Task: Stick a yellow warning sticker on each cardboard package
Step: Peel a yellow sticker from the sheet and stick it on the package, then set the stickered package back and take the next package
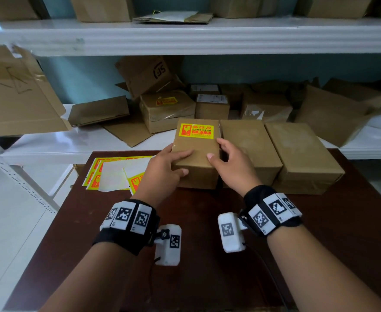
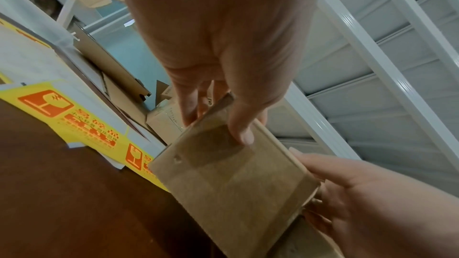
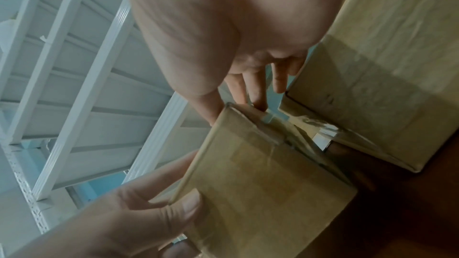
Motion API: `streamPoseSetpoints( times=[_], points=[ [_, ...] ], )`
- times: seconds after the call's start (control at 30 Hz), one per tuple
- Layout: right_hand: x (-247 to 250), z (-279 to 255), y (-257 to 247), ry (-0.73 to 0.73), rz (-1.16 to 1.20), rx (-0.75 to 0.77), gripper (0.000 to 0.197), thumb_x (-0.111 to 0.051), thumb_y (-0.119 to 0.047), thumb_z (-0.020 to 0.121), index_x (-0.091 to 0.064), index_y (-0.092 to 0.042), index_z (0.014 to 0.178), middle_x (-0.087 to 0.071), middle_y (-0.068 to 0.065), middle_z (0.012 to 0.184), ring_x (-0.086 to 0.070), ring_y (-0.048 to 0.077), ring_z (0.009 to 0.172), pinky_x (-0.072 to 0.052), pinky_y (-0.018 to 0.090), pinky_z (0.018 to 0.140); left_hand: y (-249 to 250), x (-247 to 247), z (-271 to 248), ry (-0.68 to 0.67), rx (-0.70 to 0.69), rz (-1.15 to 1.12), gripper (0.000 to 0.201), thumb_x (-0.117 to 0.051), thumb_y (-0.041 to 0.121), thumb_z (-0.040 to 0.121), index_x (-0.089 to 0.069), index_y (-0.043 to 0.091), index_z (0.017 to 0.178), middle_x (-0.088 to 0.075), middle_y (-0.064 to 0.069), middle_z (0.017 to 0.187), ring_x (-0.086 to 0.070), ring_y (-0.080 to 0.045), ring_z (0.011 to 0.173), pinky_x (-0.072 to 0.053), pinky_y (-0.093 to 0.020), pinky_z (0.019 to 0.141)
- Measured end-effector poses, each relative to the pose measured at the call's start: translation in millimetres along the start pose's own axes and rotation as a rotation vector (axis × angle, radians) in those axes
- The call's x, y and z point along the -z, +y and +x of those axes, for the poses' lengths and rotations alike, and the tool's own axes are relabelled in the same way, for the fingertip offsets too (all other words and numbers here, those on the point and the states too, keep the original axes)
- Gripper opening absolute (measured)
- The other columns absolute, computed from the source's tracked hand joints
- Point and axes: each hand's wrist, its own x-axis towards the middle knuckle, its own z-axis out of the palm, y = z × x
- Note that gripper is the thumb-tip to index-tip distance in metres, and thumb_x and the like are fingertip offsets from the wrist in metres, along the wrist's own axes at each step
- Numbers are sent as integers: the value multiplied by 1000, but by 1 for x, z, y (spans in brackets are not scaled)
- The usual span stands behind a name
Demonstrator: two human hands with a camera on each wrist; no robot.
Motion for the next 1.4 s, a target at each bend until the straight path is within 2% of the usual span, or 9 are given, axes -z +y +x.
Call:
streamPoseSetpoints(
  times=[0.2, 0.33, 0.5, 0.87, 1.0, 1.17, 1.27, 1.33, 1.4],
  points=[
    [7, 2, 5, -8, 35, -4, 58, -52, -54, 96, -44, -33, 150, -50, -7, 151, -44, 18, 141, -37, 48, 116, 6, -9, -2, 53, 20, 17, 51, -72, 17, 88, -62, 42, 131, -44, -5, 155, -42, -24, 141, -32, -39, 119],
    [18, 1, 11, 87, -39, -6, 51, -55, -48, 97, -50, -31, 145, -53, -7, 148, -45, 18, 139, -37, 49, 116, 12, -17, -3, 87, 30, 75, 49, -71, 21, 91, -60, 39, 135, -40, -6, 158, -40, -24, 143, -25, -23, 113],
    [39, 2, 26, 225, -229, -115, 49, -60, -47, 93, -52, -34, 139, -53, -5, 146, -43, 24, 139, -30, 52, 117, 13, -29, -3, 72, 33, 148, 51, -66, 25, 94, -53, 38, 142, -32, -5, 162, -34, -26, 146, -25, -30, 117],
    [58, -3, 34, 208, -355, -181, 58, -66, -46, 91, -49, -28, 143, -46, 4, 151, -37, 29, 142, -26, 50, 118, 6, -35, 2, -83, 38, 201, 58, -60, 22, 98, -40, 40, 150, -17, 0, 166, -24, -25, 150, -30, -37, 118],
    [67, -6, 36, 229, -346, -183, 61, -62, -49, 93, -46, -23, 145, -47, 5, 149, -41, 29, 140, -32, 51, 117, 18, -32, -4, 26, -41, 187, 51, -62, 20, 96, -50, 32, 145, -29, -1, 161, -23, -22, 149, -24, -37, 119],
    [77, -9, 39, 229, -281, -160, 57, -66, -29, 95, -44, -19, 147, -50, 7, 146, -47, 28, 135, -40, 45, 111, 44, -35, -17, 138, -193, 44, 35, -62, 11, 95, -66, 24, 127, -57, 2, 135, -49, -12, 127, -41, -28, 107],
    [81, -13, 41, 215, -286, -152, 59, -68, -21, 94, -43, -18, 148, -49, 8, 146, -49, 29, 133, -42, 43, 109, 61, -50, -21, 37, -191, -50, 30, -61, 10, 96, -70, 22, 121, -66, 6, 120, -62, -9, 108, -50, -22, 93],
    [81, -15, 41, 222, -283, -147, 62, -70, -20, 93, -43, -19, 148, -51, 7, 145, -51, 29, 132, -43, 42, 108, 68, -61, -19, -39, -159, -59, 31, -61, 10, 95, -69, 21, 122, -66, 5, 121, -62, -8, 106, -50, -23, 95],
    [83, -16, 40, 241, -237, -154, 69, -74, -20, 89, -41, -23, 150, -54, 4, 144, -52, 27, 132, -44, 40, 106, 75, -68, -13, -68, -94, -66, 32, -59, 11, 97, -67, 22, 126, -66, 3, 120, -61, -5, 98, -49, -16, 85]
  ],
)
